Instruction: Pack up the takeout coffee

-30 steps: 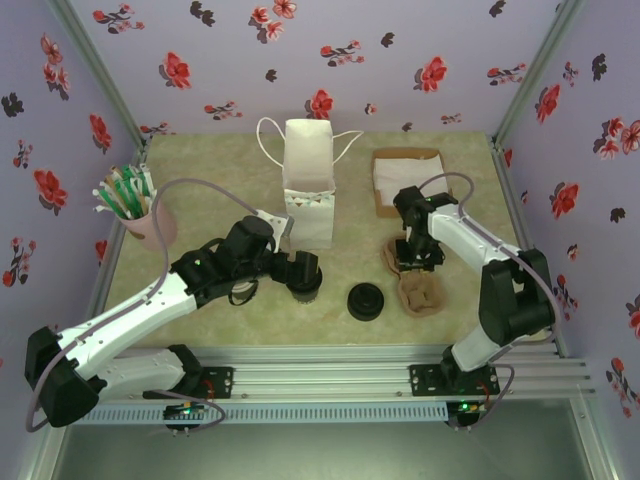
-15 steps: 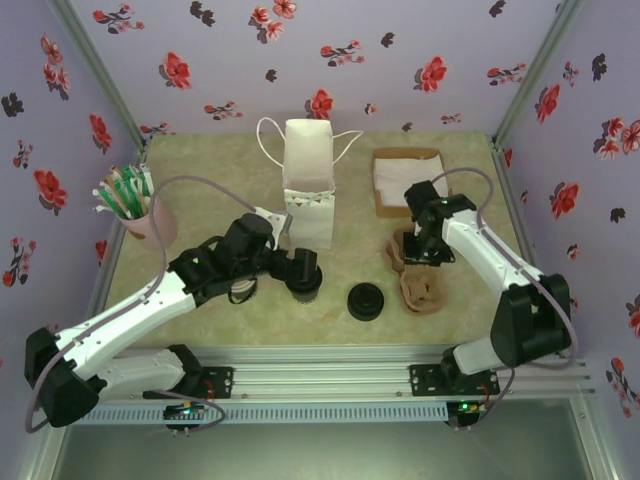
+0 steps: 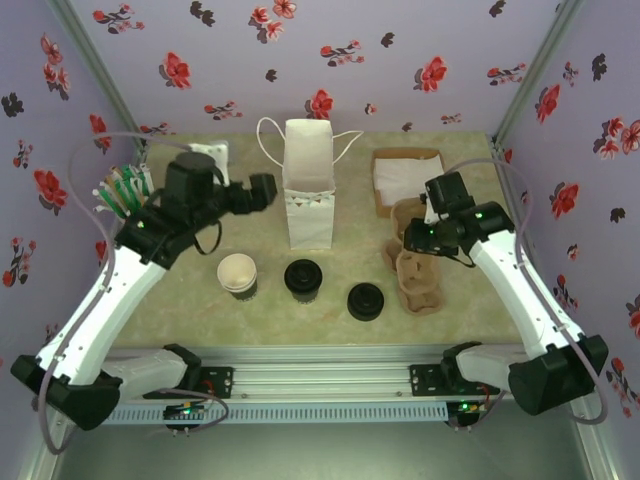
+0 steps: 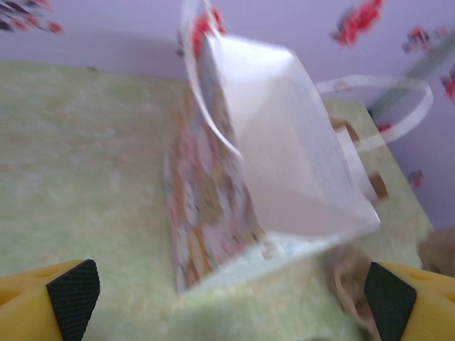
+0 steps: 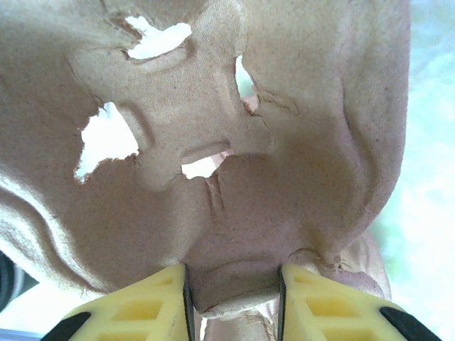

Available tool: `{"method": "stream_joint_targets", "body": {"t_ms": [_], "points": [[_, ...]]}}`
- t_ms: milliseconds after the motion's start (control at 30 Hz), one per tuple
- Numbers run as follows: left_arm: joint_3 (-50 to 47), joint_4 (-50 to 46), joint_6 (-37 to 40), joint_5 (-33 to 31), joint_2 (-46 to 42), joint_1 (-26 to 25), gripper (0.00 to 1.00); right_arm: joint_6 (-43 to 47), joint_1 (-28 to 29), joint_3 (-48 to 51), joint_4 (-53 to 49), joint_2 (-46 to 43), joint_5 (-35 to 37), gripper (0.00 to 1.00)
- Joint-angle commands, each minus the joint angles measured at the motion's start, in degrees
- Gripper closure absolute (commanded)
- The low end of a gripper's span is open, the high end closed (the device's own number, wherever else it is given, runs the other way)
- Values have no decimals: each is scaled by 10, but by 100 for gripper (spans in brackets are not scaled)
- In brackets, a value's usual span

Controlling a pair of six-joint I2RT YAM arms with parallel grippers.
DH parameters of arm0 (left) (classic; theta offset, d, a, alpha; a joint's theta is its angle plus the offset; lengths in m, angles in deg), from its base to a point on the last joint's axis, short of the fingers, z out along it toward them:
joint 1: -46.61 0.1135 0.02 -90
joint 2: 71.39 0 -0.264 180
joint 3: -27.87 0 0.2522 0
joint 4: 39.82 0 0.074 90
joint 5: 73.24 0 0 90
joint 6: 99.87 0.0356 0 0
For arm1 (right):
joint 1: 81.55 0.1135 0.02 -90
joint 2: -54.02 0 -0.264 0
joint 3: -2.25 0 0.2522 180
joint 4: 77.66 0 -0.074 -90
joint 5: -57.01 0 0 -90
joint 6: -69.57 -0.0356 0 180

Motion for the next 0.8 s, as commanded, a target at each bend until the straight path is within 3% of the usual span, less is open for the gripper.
{"method": "stream_joint_targets", "body": {"t_ms": [0, 133, 267, 433, 767], "points": [[30, -7, -4, 47, 32, 68, 7, -14, 17, -37, -5, -11, -19, 68], [14, 29, -42, 96, 58, 140, 22, -17, 38, -77, -8, -16, -20, 68], [-14, 59, -65, 127, 89, 166, 40, -20, 52, -122, -4, -16, -37, 68], [-52, 107, -88, 172, 149, 159, 54, -28, 62, -175, 12, -7, -68, 68], [-64, 172, -109, 191, 284, 88, 63, -43, 70, -240, 31, 14, -83, 69]]}}
